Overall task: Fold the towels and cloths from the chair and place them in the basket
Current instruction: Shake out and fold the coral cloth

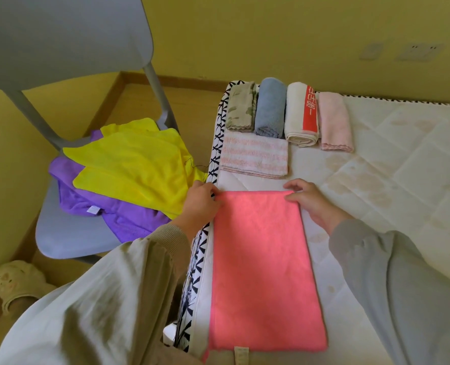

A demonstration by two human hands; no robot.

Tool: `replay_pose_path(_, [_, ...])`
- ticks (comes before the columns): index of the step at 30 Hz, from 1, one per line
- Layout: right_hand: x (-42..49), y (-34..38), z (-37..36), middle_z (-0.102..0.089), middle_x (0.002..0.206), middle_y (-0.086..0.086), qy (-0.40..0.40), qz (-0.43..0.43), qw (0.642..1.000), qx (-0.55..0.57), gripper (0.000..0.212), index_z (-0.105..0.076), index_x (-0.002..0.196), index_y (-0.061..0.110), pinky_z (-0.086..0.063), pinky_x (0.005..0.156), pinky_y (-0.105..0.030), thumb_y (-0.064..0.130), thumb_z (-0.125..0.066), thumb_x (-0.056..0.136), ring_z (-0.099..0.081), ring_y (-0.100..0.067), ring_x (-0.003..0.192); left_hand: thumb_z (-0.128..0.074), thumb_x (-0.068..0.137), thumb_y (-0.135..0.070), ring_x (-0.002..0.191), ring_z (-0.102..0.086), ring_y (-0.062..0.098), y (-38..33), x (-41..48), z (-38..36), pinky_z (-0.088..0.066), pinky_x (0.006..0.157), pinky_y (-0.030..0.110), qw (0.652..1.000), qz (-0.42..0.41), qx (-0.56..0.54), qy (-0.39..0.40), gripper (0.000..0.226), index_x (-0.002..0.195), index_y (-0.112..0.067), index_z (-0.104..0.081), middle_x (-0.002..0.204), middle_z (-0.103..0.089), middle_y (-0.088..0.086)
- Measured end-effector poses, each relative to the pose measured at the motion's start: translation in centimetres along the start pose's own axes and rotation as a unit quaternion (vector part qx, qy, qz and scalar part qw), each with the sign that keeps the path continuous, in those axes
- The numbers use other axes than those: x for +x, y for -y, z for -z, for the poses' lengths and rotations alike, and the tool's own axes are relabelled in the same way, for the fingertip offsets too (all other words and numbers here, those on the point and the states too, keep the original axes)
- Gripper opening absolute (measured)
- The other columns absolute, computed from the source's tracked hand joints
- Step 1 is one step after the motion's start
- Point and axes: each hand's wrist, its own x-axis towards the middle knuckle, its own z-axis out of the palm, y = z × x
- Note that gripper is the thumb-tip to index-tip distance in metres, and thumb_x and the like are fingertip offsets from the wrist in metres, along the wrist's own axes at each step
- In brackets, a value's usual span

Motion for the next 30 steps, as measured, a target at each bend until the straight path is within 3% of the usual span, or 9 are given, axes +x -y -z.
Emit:
replay_pose_path(3, [0.1,0.2,0.2,-0.058,0.087,-0.006,0.028,0.003,1.000,0.014,0.022,-0.064,0.087,0.009,-0.044,0.067,-0.014,-0.011,-0.062,0.079,-0.053,-0.013,0.082,-0.066,0.086,-0.022,0.104,-0.051,0.025,-0.1,0.5,-0.2,-0.040,0.078,0.025,1.000,0.016,0.009,0.001,0.021,0.104,-0.011,-0.064,0.116,-0.047,0.008])
replay_pose_path(7, [-0.2,0.1,0.5,-0.058,0.075,-0.003,0.041,0.021,0.999,0.007,0.012,-0.064,0.091,-0.001,-0.044,0.060,-0.006,-0.007,-0.065,0.081,-0.053,-0.009,0.070,-0.067,0.085,-0.018,0.101,-0.052,0.026,-0.3,1.0,-0.2,-0.042,0.076,0.028,1.000,0.016,0.021,-0.002,0.015,0.098,-0.010,-0.068,0.112,-0.050,0.010])
replay_pose_path(10, [0.0,-0.2,0.3,-0.058,0.075,-0.003,0.024,0.036,0.999,-0.005,0.011,-0.066,0.094,-0.007,-0.042,0.063,-0.005,-0.002,-0.064,0.084,-0.052,-0.008,0.072,-0.069,0.083,-0.018,0.095,-0.055,0.027,-0.2,1.3,0.1,-0.040,0.069,0.028,1.000,0.000,0.011,-0.014,0.010,0.089,-0.009,-0.072,0.102,-0.058,0.011])
replay_pose_path(15, [0.2,-0.3,0.0,-0.064,0.093,-0.010,0.005,0.021,1.000,0.001,0.011,-0.068,0.095,-0.001,-0.043,0.076,-0.017,0.006,-0.063,0.088,-0.056,-0.014,0.088,-0.065,0.084,-0.014,0.081,-0.054,0.020,-0.9,1.4,0.9,-0.043,0.065,0.028,1.000,-0.006,0.007,-0.024,0.011,0.083,-0.006,-0.072,0.089,-0.064,0.007])
replay_pose_path(22, [0.4,-0.5,-0.2,-0.060,0.085,-0.009,-0.025,0.012,1.000,-0.009,0.008,-0.067,0.086,0.005,-0.042,0.079,-0.028,0.012,-0.066,0.087,-0.052,-0.017,0.082,-0.064,0.085,-0.017,0.079,-0.059,0.024,-1.3,2.0,1.1,-0.041,0.061,0.028,1.000,0.006,0.018,-0.022,0.012,0.075,-0.011,-0.066,0.077,-0.062,0.004])
replay_pose_path(28, [0.5,-0.3,-0.7,-0.053,0.073,-0.001,-0.037,-0.025,0.999,0.008,0.014,-0.060,0.074,0.014,-0.039,0.064,-0.022,0.014,-0.067,0.086,-0.046,-0.013,0.071,-0.059,0.091,-0.027,0.087,-0.057,0.026,-1.9,1.6,0.6,-0.043,0.064,0.031,0.986,-0.011,0.165,-0.033,0.015,0.091,-0.012,-0.061,0.095,-0.062,0.006])
replay_pose_path(30, [0.5,-0.1,-0.8,-0.053,0.074,-0.001,-0.040,-0.030,0.999,0.023,0.015,-0.059,0.075,0.014,-0.039,0.064,-0.020,0.009,-0.067,0.086,-0.048,-0.013,0.073,-0.057,0.092,-0.025,0.091,-0.058,0.027,-1.9,1.5,0.2,-0.048,0.068,0.034,0.986,-0.009,0.159,-0.046,0.017,0.102,-0.011,-0.058,0.102,-0.061,0.007])
